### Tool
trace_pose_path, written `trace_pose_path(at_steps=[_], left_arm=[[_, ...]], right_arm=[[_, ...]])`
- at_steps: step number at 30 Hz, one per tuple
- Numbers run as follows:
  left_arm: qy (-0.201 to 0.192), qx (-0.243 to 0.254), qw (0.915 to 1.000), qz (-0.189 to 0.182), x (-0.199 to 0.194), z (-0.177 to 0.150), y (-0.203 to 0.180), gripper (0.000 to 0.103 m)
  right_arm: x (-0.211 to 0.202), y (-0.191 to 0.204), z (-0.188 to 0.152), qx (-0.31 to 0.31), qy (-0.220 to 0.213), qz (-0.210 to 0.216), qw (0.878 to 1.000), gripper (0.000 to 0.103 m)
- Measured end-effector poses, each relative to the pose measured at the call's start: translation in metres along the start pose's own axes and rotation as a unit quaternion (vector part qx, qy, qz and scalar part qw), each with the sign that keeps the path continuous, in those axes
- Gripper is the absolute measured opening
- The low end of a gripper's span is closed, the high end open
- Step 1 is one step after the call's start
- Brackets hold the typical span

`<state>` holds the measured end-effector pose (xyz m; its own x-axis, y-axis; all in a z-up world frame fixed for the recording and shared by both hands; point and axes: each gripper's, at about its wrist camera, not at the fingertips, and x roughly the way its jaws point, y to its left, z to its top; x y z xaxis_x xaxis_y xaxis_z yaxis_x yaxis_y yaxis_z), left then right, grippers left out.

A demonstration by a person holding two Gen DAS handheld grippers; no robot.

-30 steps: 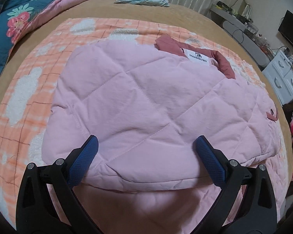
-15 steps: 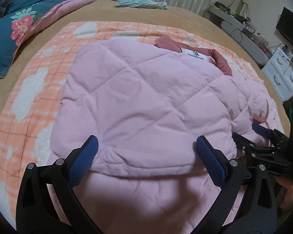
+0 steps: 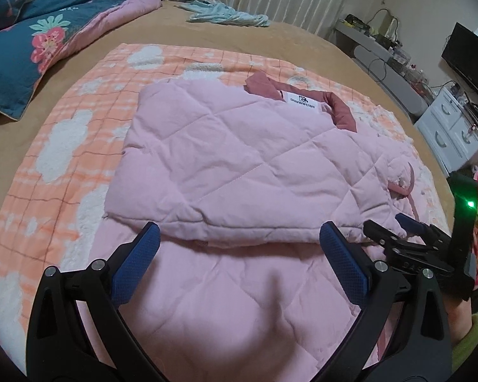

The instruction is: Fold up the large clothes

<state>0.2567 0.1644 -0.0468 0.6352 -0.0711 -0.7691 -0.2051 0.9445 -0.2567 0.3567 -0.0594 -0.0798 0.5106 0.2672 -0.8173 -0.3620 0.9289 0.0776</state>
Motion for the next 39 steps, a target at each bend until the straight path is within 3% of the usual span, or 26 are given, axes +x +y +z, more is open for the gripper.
trace_pose_path(at_steps=[15,26,39], left_arm=[[-0.032,0.003,0.9994,-0.01,-0.049,-0.012,-0.008,0.094],[-0.062,0.019,0.9978,-0.017,-0.092,-0.02,-0.024,0.094],[-0.086,0.026,0.9958,-0.017,-0.135,-0.039,-0.03,0.094]], right_arm=[[-0.102,0.001,-0.03,0.008,-0.076,0.028,0.997,0.099],[-0.176,-0.002,-0.033,0.003,-0.139,0.027,0.99,0.099],[-0.233,-0.008,-0.05,0.002,-0.189,0.019,0.982,0.099]])
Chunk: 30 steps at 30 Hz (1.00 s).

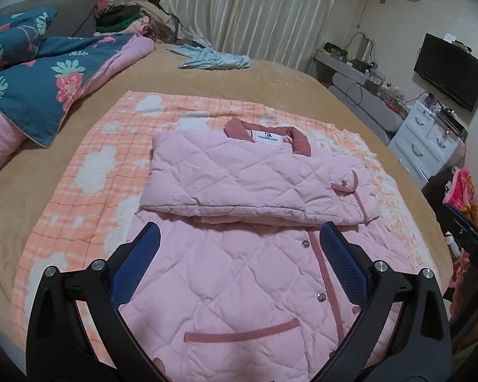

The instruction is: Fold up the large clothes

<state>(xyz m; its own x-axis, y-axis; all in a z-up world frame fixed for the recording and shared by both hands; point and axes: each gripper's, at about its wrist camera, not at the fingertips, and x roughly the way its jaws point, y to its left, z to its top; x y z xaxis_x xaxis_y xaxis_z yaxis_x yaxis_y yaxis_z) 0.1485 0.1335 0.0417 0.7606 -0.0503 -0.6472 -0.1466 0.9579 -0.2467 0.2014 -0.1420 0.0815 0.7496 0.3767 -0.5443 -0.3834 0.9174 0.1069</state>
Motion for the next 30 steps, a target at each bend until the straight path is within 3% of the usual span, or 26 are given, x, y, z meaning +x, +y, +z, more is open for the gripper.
trace_pose_path(at_steps=[30], left_arm=[[-0.01,0.027,0.9993,0.023,-0.037,-0.054,-0.005,0.094]], right_arm=[[-0.06,-0.012,-0.047,-0.019,-0.011,-0.027,0.999,0.099]])
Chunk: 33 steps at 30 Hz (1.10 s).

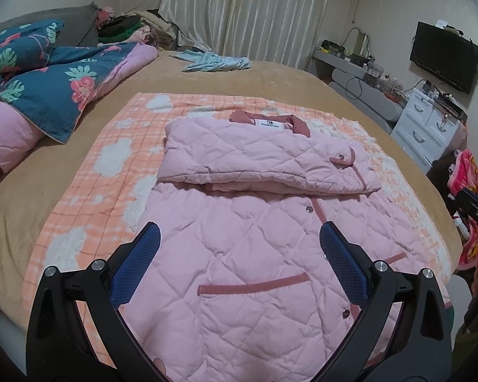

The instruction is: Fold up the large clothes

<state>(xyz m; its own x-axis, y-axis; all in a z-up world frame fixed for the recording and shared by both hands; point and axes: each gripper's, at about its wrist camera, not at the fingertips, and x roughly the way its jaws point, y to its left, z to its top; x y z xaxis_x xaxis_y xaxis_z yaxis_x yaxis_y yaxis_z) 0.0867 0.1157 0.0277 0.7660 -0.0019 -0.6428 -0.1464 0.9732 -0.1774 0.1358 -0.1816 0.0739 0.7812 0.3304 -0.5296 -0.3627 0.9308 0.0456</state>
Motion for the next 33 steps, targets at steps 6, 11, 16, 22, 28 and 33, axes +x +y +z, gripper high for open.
trace_pose_path(at_steps=[6,11,16,22,28,33], left_arm=[[0.005,0.005,0.9999,0.01,-0.002,-0.012,0.005,0.094],[0.007,0.01,0.9998,0.016,-0.004,-0.021,0.009,0.094],[0.01,0.011,0.9997,0.022,-0.002,-0.031,0.015,0.094],[0.014,0.016,0.9994,0.026,0.004,-0.045,0.021,0.094],[0.023,0.025,0.999,0.03,0.014,-0.059,0.027,0.094],[0.038,0.019,0.9986,0.03,0.025,-0.071,0.034,0.094]], right_arm=[[-0.003,-0.003,-0.009,-0.003,0.002,-0.006,1.0,0.099],[-0.005,-0.007,-0.018,-0.009,0.006,-0.013,1.0,0.099],[-0.001,-0.012,-0.03,-0.011,0.015,-0.017,1.0,0.099],[0.003,-0.021,-0.045,-0.014,0.03,-0.031,0.999,0.099],[0.006,-0.033,-0.059,-0.01,0.044,-0.043,0.998,0.099],[0.009,-0.044,-0.069,-0.004,0.056,-0.055,0.997,0.099]])
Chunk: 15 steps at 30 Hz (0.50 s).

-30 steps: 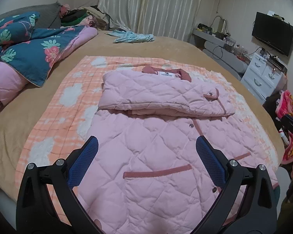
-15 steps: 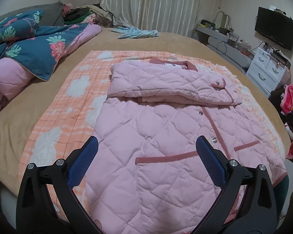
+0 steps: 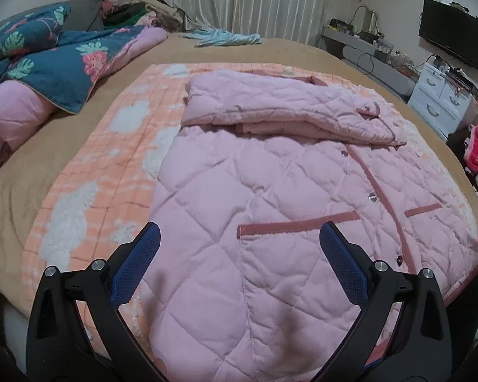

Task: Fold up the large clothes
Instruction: 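Lower both tools to the jacket hem and grasp its ribbed edge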

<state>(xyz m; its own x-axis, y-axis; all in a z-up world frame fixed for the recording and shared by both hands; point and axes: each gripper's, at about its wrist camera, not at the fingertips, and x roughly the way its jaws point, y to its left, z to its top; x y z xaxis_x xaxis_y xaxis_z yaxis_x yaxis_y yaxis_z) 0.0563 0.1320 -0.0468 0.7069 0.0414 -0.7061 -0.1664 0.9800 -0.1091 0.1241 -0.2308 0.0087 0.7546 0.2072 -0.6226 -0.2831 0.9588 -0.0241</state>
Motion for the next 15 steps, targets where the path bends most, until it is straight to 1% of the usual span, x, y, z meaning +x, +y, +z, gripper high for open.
trace_pose_path(at_steps=[5,10,15], left_arm=[[0.01,0.0,0.9999,0.002,0.007,-0.01,0.003,0.094],[0.018,-0.002,0.9998,0.011,0.012,-0.015,0.011,0.094],[0.027,-0.011,0.9993,0.023,0.015,-0.022,0.025,0.094]], right_arm=[[0.007,-0.008,-0.012,0.001,0.016,-0.011,1.0,0.099],[0.015,-0.018,-0.023,0.009,0.037,-0.019,0.999,0.099],[0.026,-0.03,-0.037,0.024,0.068,-0.022,0.997,0.099]])
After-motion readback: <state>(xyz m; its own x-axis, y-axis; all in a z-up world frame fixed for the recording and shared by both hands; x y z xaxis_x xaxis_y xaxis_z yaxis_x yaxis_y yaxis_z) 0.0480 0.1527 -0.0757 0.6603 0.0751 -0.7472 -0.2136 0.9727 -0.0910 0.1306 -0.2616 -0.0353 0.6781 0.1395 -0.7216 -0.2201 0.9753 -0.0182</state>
